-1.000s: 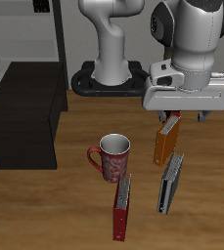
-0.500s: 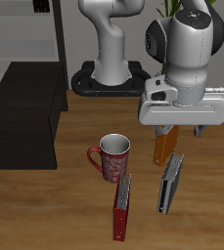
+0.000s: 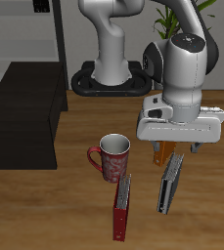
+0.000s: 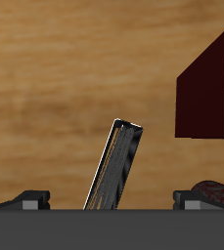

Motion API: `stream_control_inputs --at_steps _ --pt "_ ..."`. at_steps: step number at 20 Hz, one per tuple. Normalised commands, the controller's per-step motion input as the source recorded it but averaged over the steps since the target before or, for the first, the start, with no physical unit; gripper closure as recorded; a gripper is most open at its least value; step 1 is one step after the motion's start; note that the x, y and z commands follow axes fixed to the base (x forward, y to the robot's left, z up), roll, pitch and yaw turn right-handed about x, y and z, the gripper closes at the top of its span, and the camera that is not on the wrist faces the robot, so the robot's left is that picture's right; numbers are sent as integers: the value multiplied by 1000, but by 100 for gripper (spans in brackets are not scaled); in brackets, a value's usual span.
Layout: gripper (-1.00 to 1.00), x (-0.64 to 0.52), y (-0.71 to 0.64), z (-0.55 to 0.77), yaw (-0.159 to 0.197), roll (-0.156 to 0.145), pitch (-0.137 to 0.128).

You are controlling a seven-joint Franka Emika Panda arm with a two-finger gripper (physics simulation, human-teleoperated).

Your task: Place the striped book upright on top of the shelf

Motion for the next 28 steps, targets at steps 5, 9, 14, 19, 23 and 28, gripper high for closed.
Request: stream_control_inputs --at_steps 5,9,14,19,23,28 --pt "-100 106 14 -262 -36 -3 5" --pt "-100 122 -19 -271 -19 -12 -8" --pt "-100 118 -2 -326 -17 -9 43" --pt "-100 141 -25 -298 -1 5 75" --pt "100 15 -63 -104 -20 17 12" --pt "100 -89 -79 184 4 0 -22"
